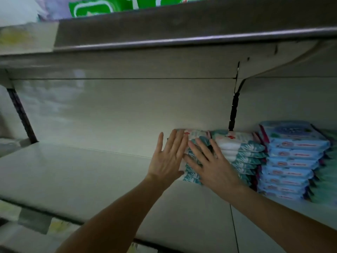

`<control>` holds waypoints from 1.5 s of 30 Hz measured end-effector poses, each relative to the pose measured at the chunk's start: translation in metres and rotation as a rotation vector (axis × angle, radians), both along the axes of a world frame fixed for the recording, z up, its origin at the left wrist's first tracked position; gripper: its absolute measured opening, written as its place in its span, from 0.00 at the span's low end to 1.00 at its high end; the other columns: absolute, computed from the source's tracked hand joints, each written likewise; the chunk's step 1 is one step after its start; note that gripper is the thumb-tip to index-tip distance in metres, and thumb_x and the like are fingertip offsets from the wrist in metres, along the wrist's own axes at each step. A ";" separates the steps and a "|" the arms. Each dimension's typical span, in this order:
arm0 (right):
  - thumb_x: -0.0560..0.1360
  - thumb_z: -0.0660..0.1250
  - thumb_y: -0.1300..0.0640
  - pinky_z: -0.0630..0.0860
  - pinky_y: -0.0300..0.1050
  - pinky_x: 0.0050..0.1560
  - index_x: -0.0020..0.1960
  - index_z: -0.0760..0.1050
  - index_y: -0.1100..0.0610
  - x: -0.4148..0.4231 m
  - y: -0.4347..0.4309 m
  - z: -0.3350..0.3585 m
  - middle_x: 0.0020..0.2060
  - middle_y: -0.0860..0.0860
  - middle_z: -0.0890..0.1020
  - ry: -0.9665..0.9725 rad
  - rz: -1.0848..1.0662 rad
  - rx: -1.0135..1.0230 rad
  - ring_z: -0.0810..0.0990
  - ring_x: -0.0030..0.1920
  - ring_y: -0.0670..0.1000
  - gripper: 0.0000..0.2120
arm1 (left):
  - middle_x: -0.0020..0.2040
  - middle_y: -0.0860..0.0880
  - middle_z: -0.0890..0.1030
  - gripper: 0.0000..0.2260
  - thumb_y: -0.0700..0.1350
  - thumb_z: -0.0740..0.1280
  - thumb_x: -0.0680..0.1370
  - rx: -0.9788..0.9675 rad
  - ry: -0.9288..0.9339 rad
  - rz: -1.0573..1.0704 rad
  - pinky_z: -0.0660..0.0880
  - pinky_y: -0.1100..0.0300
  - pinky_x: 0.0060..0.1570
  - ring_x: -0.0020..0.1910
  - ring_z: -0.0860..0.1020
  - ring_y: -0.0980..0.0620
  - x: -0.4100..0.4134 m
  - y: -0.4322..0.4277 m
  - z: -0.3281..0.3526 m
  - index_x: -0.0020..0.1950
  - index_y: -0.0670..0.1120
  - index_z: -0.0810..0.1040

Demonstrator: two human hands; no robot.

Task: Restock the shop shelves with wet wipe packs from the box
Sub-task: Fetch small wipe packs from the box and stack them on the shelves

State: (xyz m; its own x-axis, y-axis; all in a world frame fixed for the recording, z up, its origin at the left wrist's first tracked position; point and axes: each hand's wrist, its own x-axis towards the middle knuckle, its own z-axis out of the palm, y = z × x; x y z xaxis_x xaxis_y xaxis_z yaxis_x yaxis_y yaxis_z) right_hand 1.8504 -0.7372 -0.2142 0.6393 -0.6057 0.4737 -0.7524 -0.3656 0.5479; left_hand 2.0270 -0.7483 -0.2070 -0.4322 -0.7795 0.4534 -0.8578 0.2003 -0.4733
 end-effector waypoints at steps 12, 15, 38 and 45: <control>0.64 0.76 0.56 0.56 0.67 0.69 0.68 0.73 0.58 0.005 -0.007 -0.012 0.72 0.61 0.66 -0.056 0.001 -0.116 0.64 0.71 0.64 0.33 | 0.78 0.43 0.58 0.40 0.63 0.63 0.73 0.018 0.614 -0.402 0.55 0.42 0.73 0.77 0.54 0.45 0.019 -0.015 -0.014 0.78 0.47 0.51; 0.59 0.81 0.58 0.58 0.68 0.68 0.66 0.74 0.59 0.003 -0.003 -0.002 0.70 0.62 0.68 -0.037 -0.005 -0.082 0.68 0.69 0.64 0.37 | 0.74 0.49 0.64 0.32 0.61 0.60 0.78 0.471 1.621 -0.270 0.65 0.52 0.66 0.71 0.65 0.48 0.014 -0.007 0.008 0.78 0.51 0.56; 0.62 0.77 0.63 0.66 0.49 0.50 0.51 0.83 0.56 0.002 0.003 0.028 0.45 0.52 0.79 -0.202 0.151 0.006 0.77 0.46 0.55 0.17 | 0.77 0.48 0.61 0.27 0.54 0.59 0.79 0.284 0.601 -0.353 0.53 0.42 0.74 0.76 0.57 0.49 0.017 -0.021 0.037 0.78 0.51 0.59; 0.65 0.73 0.69 0.74 0.53 0.47 0.48 0.83 0.58 -0.032 0.022 0.066 0.43 0.55 0.82 -0.385 0.064 0.051 0.79 0.44 0.59 0.13 | 0.79 0.48 0.56 0.28 0.52 0.60 0.80 0.267 0.383 -0.335 0.46 0.42 0.74 0.77 0.52 0.49 -0.009 -0.009 0.056 0.79 0.52 0.54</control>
